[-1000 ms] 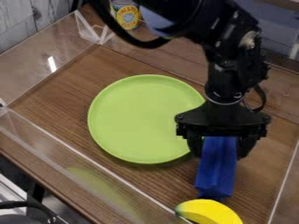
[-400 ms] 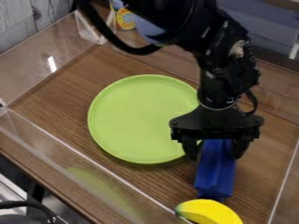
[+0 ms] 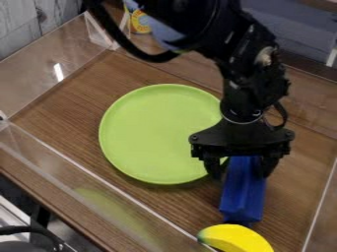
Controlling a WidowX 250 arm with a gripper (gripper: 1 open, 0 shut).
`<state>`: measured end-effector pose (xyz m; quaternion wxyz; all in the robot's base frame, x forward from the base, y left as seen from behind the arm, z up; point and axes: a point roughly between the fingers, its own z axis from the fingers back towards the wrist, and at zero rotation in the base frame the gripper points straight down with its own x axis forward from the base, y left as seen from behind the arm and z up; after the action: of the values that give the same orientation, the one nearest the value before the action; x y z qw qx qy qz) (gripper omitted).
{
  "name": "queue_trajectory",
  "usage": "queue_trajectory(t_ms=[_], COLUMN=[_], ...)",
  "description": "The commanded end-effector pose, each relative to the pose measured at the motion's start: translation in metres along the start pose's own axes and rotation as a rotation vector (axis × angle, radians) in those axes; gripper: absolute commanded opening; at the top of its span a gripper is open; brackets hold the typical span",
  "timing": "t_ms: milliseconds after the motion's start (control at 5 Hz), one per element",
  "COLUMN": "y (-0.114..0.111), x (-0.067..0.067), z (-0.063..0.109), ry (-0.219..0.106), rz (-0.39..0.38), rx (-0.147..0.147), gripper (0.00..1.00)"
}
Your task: Put the blue object in the green plate
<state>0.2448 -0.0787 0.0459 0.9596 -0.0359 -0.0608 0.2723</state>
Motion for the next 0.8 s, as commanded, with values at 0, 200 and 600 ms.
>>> queue_trajectory(t_ms=[0, 200, 600], y=[-0.0001, 0.0009, 0.0030], x=[0.0059, 0.0069, 0.0088], z=[0.0036, 0.0021, -0.0010], ry=[-0.019, -0.020, -0.021], rz=[0.016, 0.022, 0.034], rx=[-0.017, -0.016, -0.012], gripper=[1.00, 1.00, 0.00])
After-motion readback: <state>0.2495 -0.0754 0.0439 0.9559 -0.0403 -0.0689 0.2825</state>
